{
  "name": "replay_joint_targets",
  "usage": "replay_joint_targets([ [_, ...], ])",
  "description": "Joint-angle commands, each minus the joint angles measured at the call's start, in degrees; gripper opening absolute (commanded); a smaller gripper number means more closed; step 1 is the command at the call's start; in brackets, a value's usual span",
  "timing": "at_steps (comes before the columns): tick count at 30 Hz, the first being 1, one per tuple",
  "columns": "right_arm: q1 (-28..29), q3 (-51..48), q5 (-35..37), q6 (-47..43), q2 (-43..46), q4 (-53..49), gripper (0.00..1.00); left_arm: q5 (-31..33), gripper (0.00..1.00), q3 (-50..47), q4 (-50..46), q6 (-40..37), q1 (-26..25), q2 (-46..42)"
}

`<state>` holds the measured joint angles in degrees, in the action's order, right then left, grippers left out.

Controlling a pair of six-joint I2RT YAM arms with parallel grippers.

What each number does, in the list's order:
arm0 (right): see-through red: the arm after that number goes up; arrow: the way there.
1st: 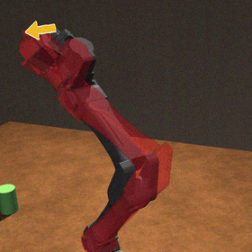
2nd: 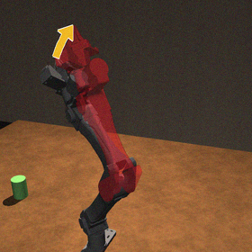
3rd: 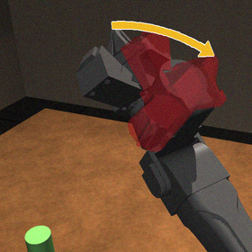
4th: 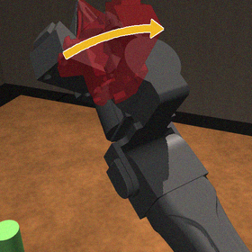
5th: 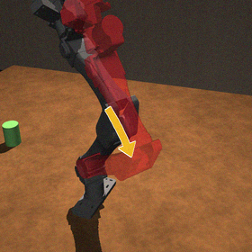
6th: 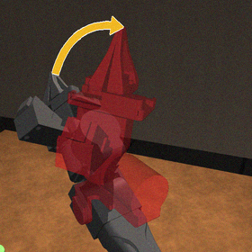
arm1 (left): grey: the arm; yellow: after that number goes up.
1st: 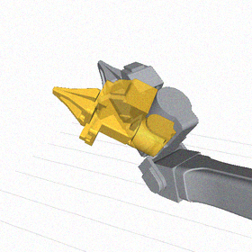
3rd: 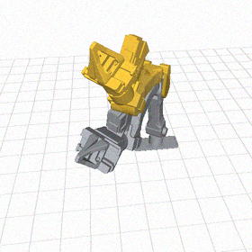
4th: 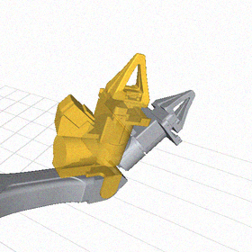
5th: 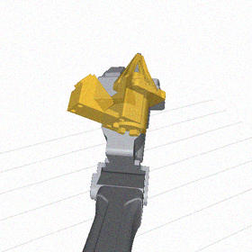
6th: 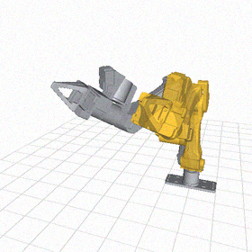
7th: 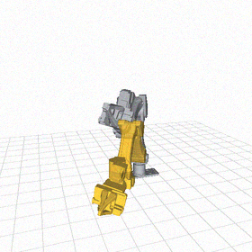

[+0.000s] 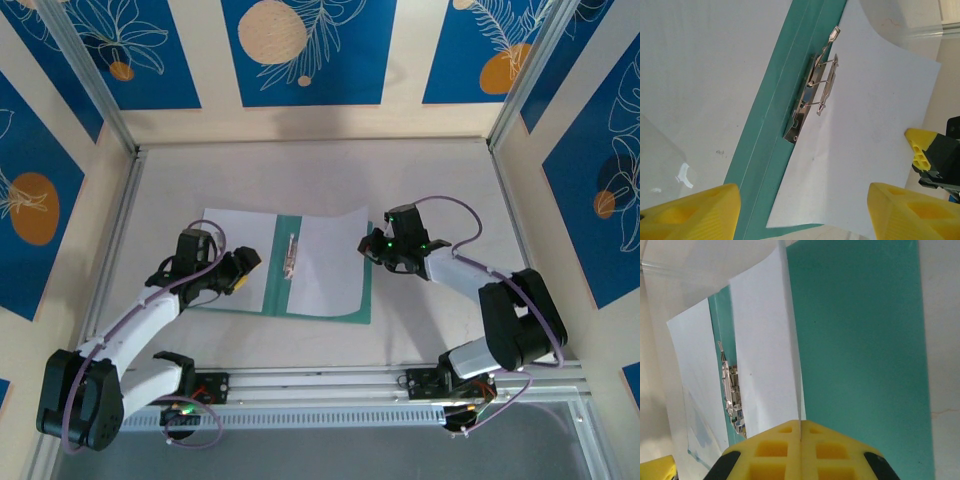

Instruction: Put the files into the folder

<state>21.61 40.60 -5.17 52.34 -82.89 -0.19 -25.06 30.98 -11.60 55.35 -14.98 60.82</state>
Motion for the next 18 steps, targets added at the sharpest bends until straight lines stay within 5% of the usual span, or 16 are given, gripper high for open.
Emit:
replay_joint_targets([
  [1, -0.3, -1.2, -1.0, 2.1, -0.7, 1.9, 0.00, -1.0, 0.68, -0.5, 0.3, 0.0, 0.9, -0.1],
  [18, -0.6, -0.3, -3.2, -0.1, -2.7, 3.1, 0.00, -1.6, 0.68, -0.7, 1.1, 0.0, 0.9, 0.8],
])
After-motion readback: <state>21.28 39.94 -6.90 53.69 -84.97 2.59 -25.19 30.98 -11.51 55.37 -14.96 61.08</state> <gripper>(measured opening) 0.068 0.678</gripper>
